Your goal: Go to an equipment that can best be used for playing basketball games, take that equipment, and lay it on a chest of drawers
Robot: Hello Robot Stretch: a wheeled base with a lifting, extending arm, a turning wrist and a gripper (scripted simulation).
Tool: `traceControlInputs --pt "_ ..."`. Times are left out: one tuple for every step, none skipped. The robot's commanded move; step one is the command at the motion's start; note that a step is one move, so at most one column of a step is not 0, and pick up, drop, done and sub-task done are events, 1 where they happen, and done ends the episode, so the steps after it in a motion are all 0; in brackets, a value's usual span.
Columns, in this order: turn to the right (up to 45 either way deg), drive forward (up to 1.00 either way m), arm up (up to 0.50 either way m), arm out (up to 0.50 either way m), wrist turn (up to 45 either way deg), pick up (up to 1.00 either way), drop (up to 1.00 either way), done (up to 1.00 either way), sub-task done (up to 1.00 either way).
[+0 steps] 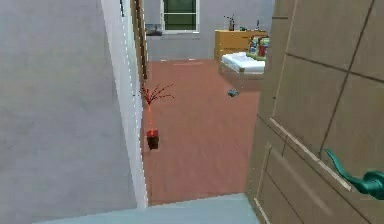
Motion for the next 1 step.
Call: traceControlInputs --pt "0.0 1.00 0.00 0.00 0.0 0.00 0.00 0.00 0.00"
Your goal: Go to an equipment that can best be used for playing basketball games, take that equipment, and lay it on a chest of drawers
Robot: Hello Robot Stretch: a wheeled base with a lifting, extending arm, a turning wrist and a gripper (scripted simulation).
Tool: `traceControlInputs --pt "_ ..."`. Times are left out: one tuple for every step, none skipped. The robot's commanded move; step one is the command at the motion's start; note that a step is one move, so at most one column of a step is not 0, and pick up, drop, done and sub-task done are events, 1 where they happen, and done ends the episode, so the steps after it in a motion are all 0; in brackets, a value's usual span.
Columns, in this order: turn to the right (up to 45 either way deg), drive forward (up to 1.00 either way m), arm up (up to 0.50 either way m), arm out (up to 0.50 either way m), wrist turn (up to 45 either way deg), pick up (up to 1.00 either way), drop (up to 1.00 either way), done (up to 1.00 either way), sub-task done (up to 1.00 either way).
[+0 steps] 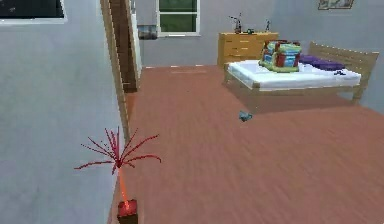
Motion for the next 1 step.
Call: traceControlInputs --pt "0.0 0.40 0.00 0.00 0.0 0.00 0.00 0.00 0.00"
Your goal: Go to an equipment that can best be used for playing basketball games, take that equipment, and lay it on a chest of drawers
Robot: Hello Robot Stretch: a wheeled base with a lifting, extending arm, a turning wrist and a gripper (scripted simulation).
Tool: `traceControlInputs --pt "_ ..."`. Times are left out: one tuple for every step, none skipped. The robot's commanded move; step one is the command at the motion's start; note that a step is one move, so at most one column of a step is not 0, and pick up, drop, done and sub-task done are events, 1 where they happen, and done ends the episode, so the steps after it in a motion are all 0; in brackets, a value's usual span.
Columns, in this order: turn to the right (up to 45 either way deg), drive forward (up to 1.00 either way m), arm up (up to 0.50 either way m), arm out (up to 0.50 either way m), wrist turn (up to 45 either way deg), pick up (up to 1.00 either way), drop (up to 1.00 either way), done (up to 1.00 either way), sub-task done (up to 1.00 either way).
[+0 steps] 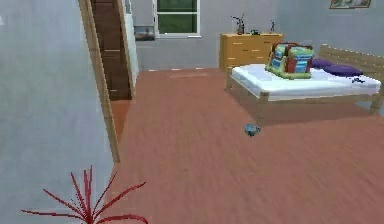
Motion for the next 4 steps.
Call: traceControlInputs --pt "3.0 0.00 0.00 0.00 0.0 0.00 0.00 0.00 0.00" --pt "0.0 0.50 0.00 0.00 0.0 0.00 0.00 0.00 0.00" --pt "-9.0 0.00 0.00 0.00 0.0 0.00 0.00 0.00 0.00" --pt "0.0 0.45 0.00 0.00 0.0 0.00 0.00 0.00 0.00"
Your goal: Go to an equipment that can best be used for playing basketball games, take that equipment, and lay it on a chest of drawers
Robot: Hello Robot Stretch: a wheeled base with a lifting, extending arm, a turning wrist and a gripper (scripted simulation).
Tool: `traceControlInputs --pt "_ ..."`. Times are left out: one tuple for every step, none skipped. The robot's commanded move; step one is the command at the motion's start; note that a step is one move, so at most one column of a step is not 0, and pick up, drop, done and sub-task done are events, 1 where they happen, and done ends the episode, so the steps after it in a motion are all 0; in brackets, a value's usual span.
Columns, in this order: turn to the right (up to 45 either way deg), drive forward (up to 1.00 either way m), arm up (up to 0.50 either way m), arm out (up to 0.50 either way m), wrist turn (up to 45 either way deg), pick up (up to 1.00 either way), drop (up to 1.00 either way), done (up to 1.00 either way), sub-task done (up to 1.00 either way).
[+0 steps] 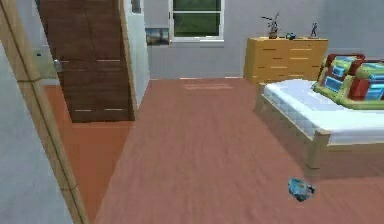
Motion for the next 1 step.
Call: traceControlInputs --pt "39.0 0.00 0.00 0.00 0.0 0.00 0.00 0.00 0.00"
